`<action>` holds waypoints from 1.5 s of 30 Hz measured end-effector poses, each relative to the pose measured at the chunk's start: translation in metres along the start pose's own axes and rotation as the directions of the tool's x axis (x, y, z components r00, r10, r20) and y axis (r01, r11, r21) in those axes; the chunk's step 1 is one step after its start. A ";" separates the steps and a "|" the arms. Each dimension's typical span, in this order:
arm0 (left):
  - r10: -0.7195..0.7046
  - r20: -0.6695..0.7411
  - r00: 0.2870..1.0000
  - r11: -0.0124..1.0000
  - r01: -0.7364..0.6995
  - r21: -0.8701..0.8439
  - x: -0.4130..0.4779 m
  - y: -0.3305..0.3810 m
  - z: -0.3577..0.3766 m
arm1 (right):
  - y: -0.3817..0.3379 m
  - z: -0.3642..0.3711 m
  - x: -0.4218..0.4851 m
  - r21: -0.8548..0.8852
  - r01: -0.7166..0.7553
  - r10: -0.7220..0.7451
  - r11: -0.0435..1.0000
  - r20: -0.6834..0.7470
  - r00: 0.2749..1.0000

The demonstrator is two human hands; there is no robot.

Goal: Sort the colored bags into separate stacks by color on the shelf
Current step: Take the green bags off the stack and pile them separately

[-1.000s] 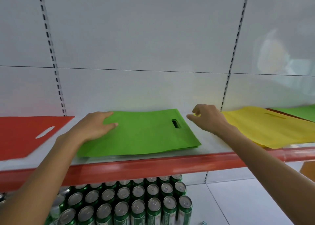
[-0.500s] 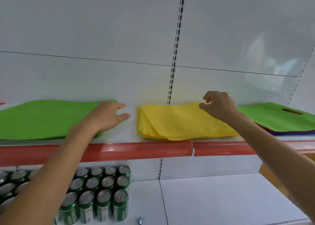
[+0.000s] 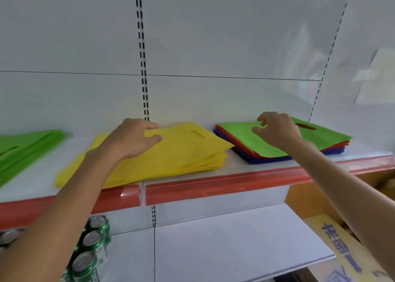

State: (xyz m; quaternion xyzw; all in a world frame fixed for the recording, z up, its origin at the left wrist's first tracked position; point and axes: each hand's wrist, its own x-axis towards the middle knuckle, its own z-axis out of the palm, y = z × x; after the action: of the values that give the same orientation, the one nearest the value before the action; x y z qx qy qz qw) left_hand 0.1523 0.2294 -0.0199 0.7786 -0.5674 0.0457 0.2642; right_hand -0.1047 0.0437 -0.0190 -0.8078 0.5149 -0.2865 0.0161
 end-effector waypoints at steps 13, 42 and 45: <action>0.028 -0.023 0.999 1.000 -0.028 0.007 0.077 0.187 0.128 | 0.208 -0.035 0.086 -0.031 -0.010 0.011 0.999 0.018 1.000; -0.251 0.059 0.966 0.883 0.203 0.424 0.096 0.230 0.208 | 0.260 0.005 0.128 -0.230 0.177 -0.152 0.957 0.125 0.981; -0.160 0.006 0.987 0.881 0.140 0.451 0.095 0.233 0.206 | 0.259 0.002 0.127 -0.216 0.197 -0.190 0.956 0.049 0.980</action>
State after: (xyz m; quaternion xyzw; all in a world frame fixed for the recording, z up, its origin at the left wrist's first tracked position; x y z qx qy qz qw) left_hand -0.0730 0.0018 -0.0773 0.8608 -0.4851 0.1383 0.0676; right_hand -0.2777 -0.1856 -0.0473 -0.8550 0.4616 -0.2168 -0.0945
